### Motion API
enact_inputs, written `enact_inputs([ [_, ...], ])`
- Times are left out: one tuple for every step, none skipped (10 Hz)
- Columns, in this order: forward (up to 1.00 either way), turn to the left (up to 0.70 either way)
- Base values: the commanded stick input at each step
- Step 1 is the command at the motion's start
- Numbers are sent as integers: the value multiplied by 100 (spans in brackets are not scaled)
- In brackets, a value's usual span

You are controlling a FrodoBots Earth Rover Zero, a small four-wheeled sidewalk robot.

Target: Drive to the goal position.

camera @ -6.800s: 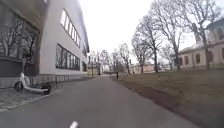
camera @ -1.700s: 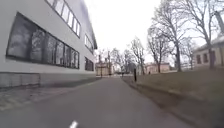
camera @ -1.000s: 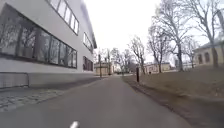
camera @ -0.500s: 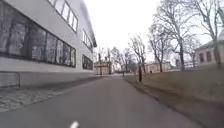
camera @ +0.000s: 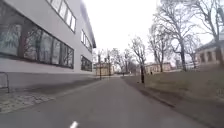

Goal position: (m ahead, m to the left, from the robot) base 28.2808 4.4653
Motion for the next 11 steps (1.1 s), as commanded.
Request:
enact_inputs([
  [100,0],
  [100,0],
  [100,0],
  [100,0],
  [100,0],
  [100,0],
  [100,0],
  [100,0],
  [100,0],
  [100,0],
  [100,0],
])
